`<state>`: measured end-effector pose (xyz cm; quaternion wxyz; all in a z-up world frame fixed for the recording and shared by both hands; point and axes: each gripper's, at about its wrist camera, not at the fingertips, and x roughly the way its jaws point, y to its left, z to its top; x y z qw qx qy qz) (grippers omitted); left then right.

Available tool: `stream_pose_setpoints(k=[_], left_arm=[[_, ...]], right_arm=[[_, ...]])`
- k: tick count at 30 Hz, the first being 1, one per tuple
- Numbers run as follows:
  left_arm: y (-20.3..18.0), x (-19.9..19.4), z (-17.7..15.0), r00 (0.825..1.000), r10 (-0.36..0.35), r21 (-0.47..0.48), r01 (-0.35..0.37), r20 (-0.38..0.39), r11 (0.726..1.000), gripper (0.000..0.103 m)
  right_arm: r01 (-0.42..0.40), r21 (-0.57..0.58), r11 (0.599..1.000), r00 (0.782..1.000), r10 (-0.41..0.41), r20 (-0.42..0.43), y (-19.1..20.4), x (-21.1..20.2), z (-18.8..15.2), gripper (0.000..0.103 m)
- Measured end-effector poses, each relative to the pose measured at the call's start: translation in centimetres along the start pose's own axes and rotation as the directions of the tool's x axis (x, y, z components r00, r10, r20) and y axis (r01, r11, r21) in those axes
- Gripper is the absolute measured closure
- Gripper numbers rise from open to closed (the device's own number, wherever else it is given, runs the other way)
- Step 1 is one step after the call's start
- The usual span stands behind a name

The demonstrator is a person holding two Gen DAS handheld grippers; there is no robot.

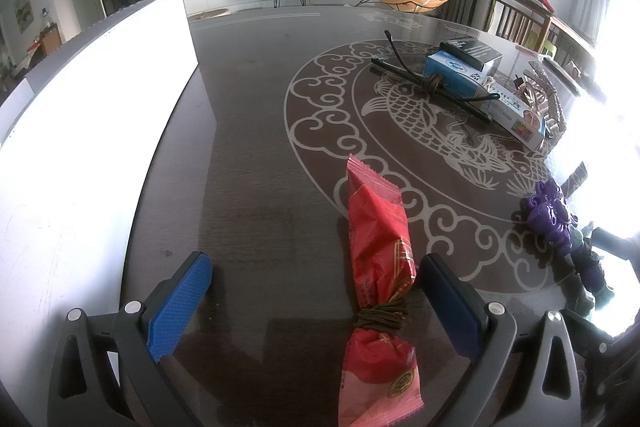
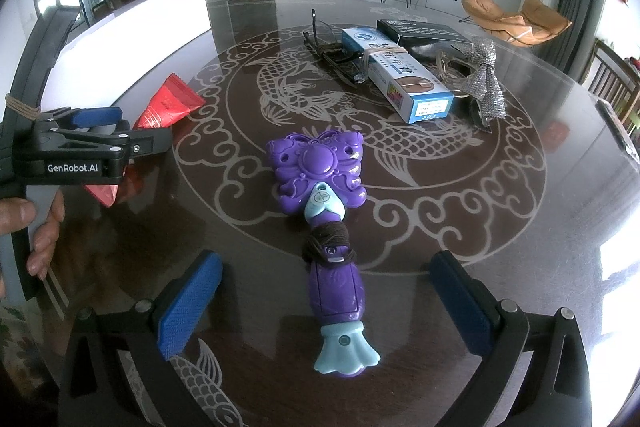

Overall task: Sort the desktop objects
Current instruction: 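Move the right tool down over the purple toy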

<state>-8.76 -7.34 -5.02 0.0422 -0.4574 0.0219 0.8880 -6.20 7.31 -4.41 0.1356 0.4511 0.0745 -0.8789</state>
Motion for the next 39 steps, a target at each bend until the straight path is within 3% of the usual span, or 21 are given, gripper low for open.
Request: stream_pose_setpoints(k=[35, 39], left_arm=[[0.1, -0.3, 0.0, 1.0, 0.003, 0.005, -0.003, -0.014, 1.0, 0.0], [-0.1, -0.1, 0.6, 0.996, -0.019, 0.033, 0.022, -0.086, 0.999, 0.0]], right_arm=[[-0.002, -0.008, 1.0, 1.0, 0.002, -0.003, 0.0, 0.1, 0.1, 0.0], [-0.084, -0.07, 0.994, 0.988, 0.074, -0.139, -0.6, 0.8, 1.7, 0.0]])
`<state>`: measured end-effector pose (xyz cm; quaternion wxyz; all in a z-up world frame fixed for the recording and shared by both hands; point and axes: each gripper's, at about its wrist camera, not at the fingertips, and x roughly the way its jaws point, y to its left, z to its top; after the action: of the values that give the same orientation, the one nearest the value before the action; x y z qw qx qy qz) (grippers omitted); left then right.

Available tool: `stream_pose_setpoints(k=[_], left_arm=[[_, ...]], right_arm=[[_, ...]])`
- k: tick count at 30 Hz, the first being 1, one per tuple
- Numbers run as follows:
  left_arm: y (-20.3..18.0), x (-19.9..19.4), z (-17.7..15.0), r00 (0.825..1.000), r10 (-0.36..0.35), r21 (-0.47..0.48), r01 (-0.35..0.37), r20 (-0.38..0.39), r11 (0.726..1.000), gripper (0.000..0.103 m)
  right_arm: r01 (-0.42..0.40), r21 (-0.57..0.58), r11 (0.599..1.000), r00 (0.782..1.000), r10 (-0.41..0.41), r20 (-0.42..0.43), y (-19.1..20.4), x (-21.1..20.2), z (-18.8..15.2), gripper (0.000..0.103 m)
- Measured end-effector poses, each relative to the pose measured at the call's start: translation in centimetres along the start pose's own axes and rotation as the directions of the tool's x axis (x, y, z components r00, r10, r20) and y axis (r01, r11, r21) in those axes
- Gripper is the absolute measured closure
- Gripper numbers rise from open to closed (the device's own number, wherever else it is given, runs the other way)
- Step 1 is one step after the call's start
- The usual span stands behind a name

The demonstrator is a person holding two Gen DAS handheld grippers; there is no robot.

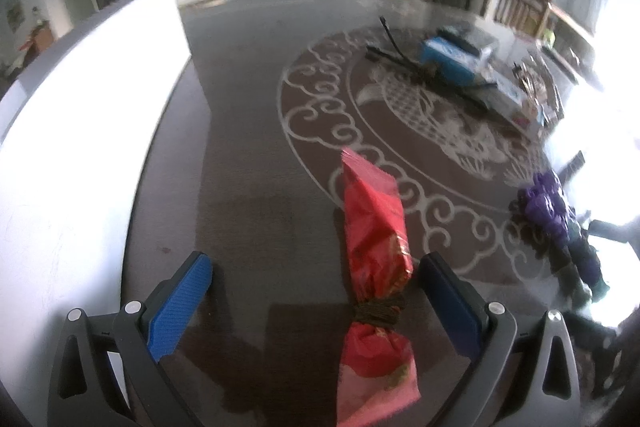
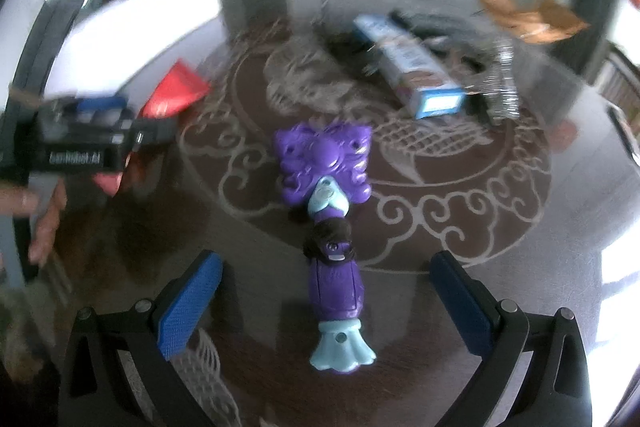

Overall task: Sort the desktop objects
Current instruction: 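Close the right tool on the purple toy and lift it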

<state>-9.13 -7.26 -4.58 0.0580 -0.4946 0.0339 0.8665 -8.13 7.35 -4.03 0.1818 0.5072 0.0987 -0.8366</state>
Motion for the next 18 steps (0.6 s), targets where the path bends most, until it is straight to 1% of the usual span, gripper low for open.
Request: stream_pose_setpoints(k=[1, 2, 3, 4, 5, 6, 7, 9, 13, 15, 16, 18], left_arm=[[-0.3, -0.1, 0.0, 1.0, -0.009, 0.025, 0.009, -0.012, 1.0, 0.006], [-0.6, -0.4, 0.0, 1.0, -0.021, 0.045, 0.02, 0.005, 0.999, 0.016], [-0.9, -0.9, -0.1, 0.999, -0.034, 0.069, 0.032, 0.027, 0.997, 0.045], [-1.3, -1.3, -0.1, 0.998, -0.05, 0.096, 0.046, 0.037, 0.994, 0.08], [-1.5, -1.5, -0.1, 0.998, -0.063, 0.105, 0.06, 0.027, 0.993, 0.082], [-1.7, -1.6, -0.1, 0.997, -0.075, 0.107, 0.073, 0.015, 0.992, 0.083], [-1.8, -2.0, -0.3, 0.995, -0.103, 0.105, 0.101, 0.017, 0.989, 0.086], [-2.0, -3.5, -0.7, 0.991, -0.123, 0.108, 0.118, 0.044, 0.987, 0.086], [-1.4, -7.8, -2.2, 0.974, -0.187, 0.098, 0.175, 0.131, 0.98, 0.086], [-0.9, -9.5, -2.4, 0.965, -0.208, 0.085, 0.196, 0.161, 0.977, 0.086], [-0.5, -10.8, -2.6, 0.958, -0.223, 0.076, 0.212, 0.183, 0.974, 0.086], [0.4, -12.4, -2.9, 0.949, -0.239, 0.061, 0.232, 0.207, 0.971, 0.086]], right_arm=[[-0.024, 0.009, 1.0, 1.0, 0.024, -0.017, -0.4, 0.0, 0.3, 0.0], [-0.039, 0.021, 0.999, 0.998, 0.04, -0.038, -0.8, 0.0, 0.9, 0.002], [-0.022, 0.015, 1.0, 0.998, 0.023, -0.052, -1.0, 0.1, 1.3, 0.015], [0.005, -0.005, 1.0, 0.998, -0.006, -0.063, -0.9, 0.0, 1.7, 0.04], [0.015, -0.024, 1.0, 0.998, -0.017, -0.066, -0.9, -0.1, 2.2, 0.055], [-0.008, -0.017, 1.0, 0.997, 0.007, -0.077, -1.0, -0.1, 2.6, 0.081], [-0.008, -0.011, 1.0, 0.995, 0.007, -0.097, -1.1, 0.1, 3.0, 0.08], [-0.006, -0.01, 1.0, 0.995, 0.005, -0.097, -1.0, -0.3, 3.3, 0.08], [-0.051, 0.065, 0.997, 0.997, 0.054, -0.046, -1.5, -2.6, 3.5, 0.081], [-0.051, 0.069, 0.996, 0.998, 0.053, -0.027, -1.2, -3.8, 3.7, 0.081], [-0.055, 0.065, 0.996, 0.998, 0.056, -0.014, -0.8, -4.5, 4.0, 0.081], [-0.072, 0.053, 0.996, 0.997, 0.071, 0.017, 0.1, -5.9, 4.8, 0.081]])
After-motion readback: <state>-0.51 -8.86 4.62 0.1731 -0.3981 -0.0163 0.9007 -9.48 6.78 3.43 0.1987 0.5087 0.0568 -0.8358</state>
